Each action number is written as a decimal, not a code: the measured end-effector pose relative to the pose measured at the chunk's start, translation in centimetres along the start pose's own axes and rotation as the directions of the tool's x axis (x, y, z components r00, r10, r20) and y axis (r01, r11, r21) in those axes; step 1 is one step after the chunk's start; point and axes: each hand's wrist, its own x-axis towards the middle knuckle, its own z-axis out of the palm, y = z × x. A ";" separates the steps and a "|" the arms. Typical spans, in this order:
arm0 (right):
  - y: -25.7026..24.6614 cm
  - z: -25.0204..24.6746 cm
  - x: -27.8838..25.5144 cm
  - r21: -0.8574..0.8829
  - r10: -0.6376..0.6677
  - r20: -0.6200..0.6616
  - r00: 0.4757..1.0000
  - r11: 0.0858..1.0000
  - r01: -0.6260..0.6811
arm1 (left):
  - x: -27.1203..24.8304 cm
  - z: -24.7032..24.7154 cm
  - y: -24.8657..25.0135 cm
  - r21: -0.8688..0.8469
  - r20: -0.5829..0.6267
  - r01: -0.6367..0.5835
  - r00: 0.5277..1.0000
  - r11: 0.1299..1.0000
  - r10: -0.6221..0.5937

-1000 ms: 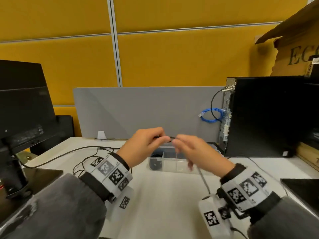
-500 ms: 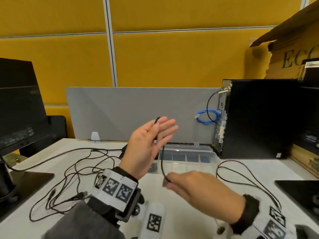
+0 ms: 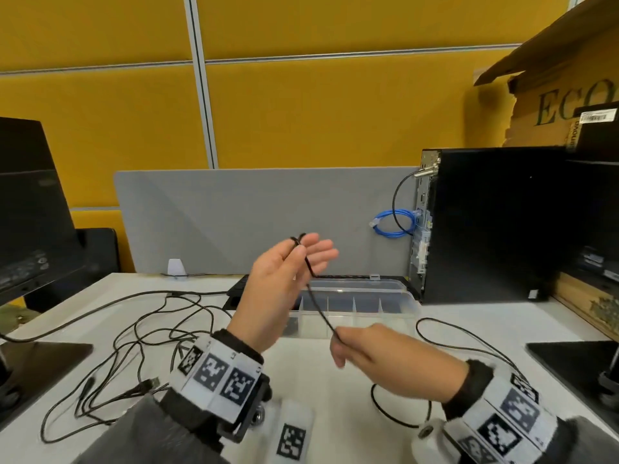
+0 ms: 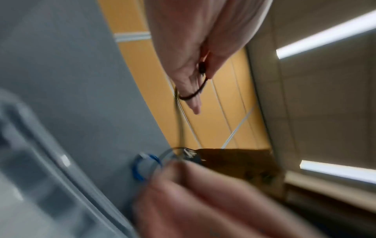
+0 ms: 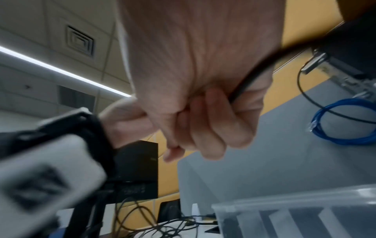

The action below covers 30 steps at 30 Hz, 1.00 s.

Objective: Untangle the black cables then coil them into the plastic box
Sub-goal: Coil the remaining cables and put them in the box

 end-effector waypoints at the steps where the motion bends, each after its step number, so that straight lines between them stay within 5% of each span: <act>1: -0.3 0.0 -0.2 -0.006 -0.001 0.018 1.000 1.000 0.001 | 0.2 -0.6 -0.6 0.292 -0.010 -0.075 0.997 0.954 0.081; 2: -0.6 -0.5 -0.4 0.012 -0.001 -0.037 0.999 1.000 0.001 | 0.3 -1.2 -1.0 0.570 0.038 -0.117 0.993 0.813 0.115; 4: -0.3 -1.8 -0.1 0.095 0.025 -0.290 0.957 0.995 0.003 | 0.0 -1.9 -1.4 0.797 0.177 -0.113 0.983 0.594 -0.051; 6: 0.9 -3.1 0.4 0.151 0.060 -0.497 0.866 0.988 0.018 | -0.8 -1.5 -1.3 0.641 0.274 0.062 0.913 0.765 -0.303; 8: 1.5 -3.3 1.0 0.140 0.063 -0.546 0.836 0.990 0.016 | -1.4 -0.8 -0.8 0.334 0.364 0.245 0.857 0.910 -0.364; 10: 1.5 -2.3 1.6 0.127 0.031 -0.485 0.874 0.991 0.035 | -1.6 0.0 -0.3 0.008 0.327 0.268 0.910 0.963 -0.256; 13: 0.3 -0.2 1.8 0.217 -0.016 -0.135 0.991 0.975 0.045 | -0.8 0.2 0.0 -0.167 0.100 0.097 0.992 0.981 -0.081; 15: -1.0 0.4 1.3 0.224 -0.072 0.080 0.994 0.973 0.053 | 0.0 -0.5 -0.6 0.011 0.020 0.014 1.000 1.000 -0.014; 16: -1.3 0.2 1.1 0.227 -0.097 0.100 0.990 0.971 0.072 | 0.1 -0.8 -0.9 0.247 0.019 -0.032 0.999 0.968 0.028; 18: -1.4 -1.4 1.0 0.224 -0.099 -0.005 0.995 0.970 0.098 | -0.1 -1.5 -1.8 0.727 0.089 -0.113 0.994 0.678 0.071; 19: -1.1 -2.3 1.0 0.204 -0.079 -0.114 0.990 0.974 0.101 | -0.3 -1.8 -2.1 0.821 0.122 -0.112 0.992 0.559 0.019; 20: -0.6 -3.2 1.1 0.170 -0.061 -0.244 0.968 0.980 0.105 | -0.4 -2.0 -2.3 0.837 0.141 -0.081 0.987 0.542 -0.070; 22: 0.8 -4.3 1.4 0.101 -0.028 -0.459 0.888 0.991 0.083 | -1.1 -1.5 -2.1 0.682 0.209 0.084 0.930 0.726 -0.304; 24: 1.9 -4.0 1.7 0.008 -0.001 -0.525 0.851 1.000 0.006 | -1.7 -0.6 -1.1 0.408 0.302 0.236 0.876 0.882 -0.375; 26: 2.7 -2.6 2.0 -0.100 0.059 -0.429 0.901 0.989 -0.113 | -1.7 0.5 -0.1 0.136 0.299 0.230 0.918 0.964 -0.262; 28: 2.8 -0.9 2.0 -0.215 0.053 -0.214 0.975 0.971 -0.100 | -0.9 0.8 0.2 -0.036 0.209 0.125 0.971 0.991 -0.115; 30: 1.6 0.6 1.5 -0.195 -0.013 -0.013 1.000 0.981 0.010 | 0.2 0.3 -0.2 0.123 0.109 -0.019 0.994 0.992 0.005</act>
